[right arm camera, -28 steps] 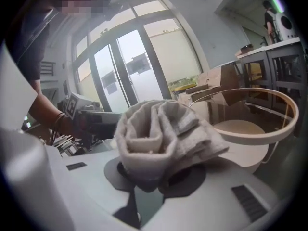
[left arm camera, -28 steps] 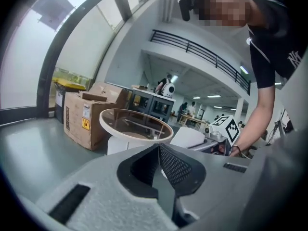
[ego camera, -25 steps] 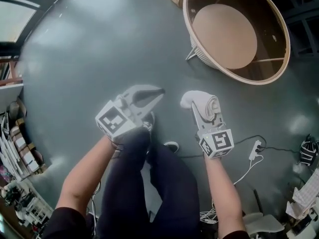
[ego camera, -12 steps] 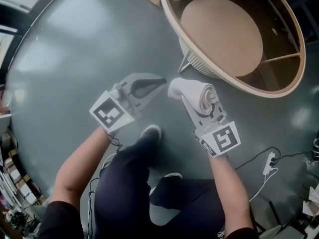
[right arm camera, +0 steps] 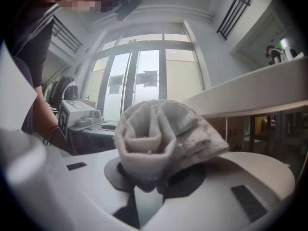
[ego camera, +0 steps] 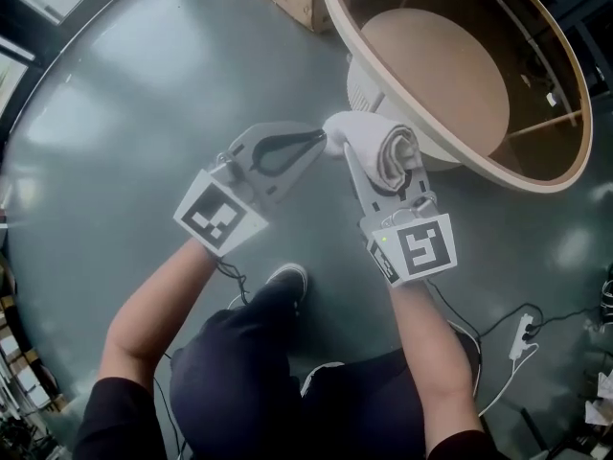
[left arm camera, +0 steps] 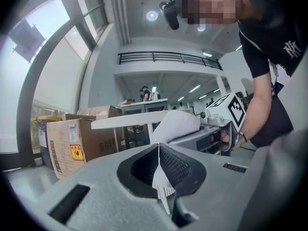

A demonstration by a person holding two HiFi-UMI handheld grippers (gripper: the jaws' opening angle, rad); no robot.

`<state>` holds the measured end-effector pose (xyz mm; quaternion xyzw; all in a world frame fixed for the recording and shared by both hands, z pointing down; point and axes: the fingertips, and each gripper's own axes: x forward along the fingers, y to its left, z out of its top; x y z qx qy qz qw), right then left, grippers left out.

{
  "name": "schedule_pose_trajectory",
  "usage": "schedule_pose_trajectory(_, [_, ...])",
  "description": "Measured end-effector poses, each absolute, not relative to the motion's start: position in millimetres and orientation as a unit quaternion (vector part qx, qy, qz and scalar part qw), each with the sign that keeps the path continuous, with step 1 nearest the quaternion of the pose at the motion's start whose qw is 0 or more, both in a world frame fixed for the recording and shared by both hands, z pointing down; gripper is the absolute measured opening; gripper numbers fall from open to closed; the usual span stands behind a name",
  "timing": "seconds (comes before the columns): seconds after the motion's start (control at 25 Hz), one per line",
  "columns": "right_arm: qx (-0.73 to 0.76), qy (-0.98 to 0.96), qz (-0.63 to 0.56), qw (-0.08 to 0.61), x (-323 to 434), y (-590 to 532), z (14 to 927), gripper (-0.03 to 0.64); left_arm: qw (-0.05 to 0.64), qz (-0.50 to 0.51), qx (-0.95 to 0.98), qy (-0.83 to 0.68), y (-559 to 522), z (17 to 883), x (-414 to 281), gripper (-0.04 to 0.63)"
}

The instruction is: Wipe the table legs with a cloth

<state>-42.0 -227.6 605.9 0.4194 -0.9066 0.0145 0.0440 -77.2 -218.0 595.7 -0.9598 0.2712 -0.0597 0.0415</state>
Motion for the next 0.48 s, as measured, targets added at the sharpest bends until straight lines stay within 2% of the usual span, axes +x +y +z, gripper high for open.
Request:
schedule_pose_trajectory(0.32, [0.452,-0.891,-0.003,0.041,-41.9,-256.2,590.4,0.087,0.05,-0.047,-0.968,0.241,-209.6,573.8,-71.9,0.008])
schedule_pose_trajectory(0.48, [0.477,-0.877,-0.035,0.051,-31.8,-261.4,595.8,0.087,0.068,-0.057,-0.957,0.277,-226.8,585.5,-73.8,0.008])
